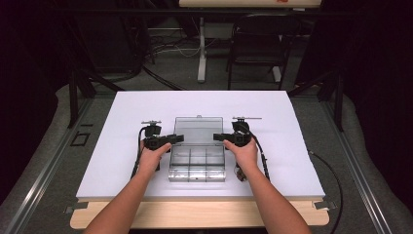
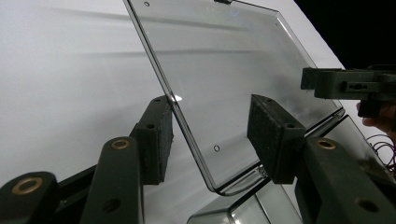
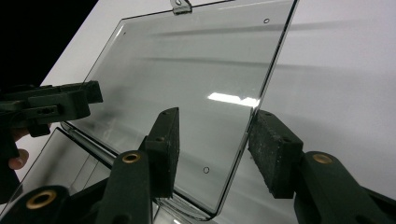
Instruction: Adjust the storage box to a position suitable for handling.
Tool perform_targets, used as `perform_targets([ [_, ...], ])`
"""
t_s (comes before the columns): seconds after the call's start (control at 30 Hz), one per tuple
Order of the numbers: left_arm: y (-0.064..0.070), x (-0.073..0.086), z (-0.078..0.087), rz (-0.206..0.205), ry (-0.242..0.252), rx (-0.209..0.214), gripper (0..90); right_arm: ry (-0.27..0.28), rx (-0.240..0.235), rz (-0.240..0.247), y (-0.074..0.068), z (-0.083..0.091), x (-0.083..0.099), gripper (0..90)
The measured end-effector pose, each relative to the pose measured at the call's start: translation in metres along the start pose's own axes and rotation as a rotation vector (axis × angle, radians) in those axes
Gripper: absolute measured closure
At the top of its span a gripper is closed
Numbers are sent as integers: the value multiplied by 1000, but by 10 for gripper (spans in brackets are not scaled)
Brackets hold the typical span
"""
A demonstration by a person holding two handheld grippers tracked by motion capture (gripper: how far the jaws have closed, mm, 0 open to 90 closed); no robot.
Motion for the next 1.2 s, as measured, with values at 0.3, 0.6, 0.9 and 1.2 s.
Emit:
perform_targets([
  [0.3,-2,0,0,17,-6,11,504,-12,-6,-17,1,-1,0,537],
  [0.6,-4,1,-1,41,-5,17,498,-38,-9,-52,2,-3,0,536],
  [0.9,-5,0,-1,57,-17,23,493,-53,-8,-80,3,-4,0,534],
  [1.2,-6,1,-2,76,-17,29,487,-75,-14,-94,4,-4,-1,532],
])
Point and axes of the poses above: each handheld gripper's, and its own axes: z roughly backward along the jaws, x roughly out of its underside, y roughly to its right, the point moved 2 cm from there along -z, roughly forward along the jaws, and after that the axes turned 10 degrees about x, right-handed, at the moved point
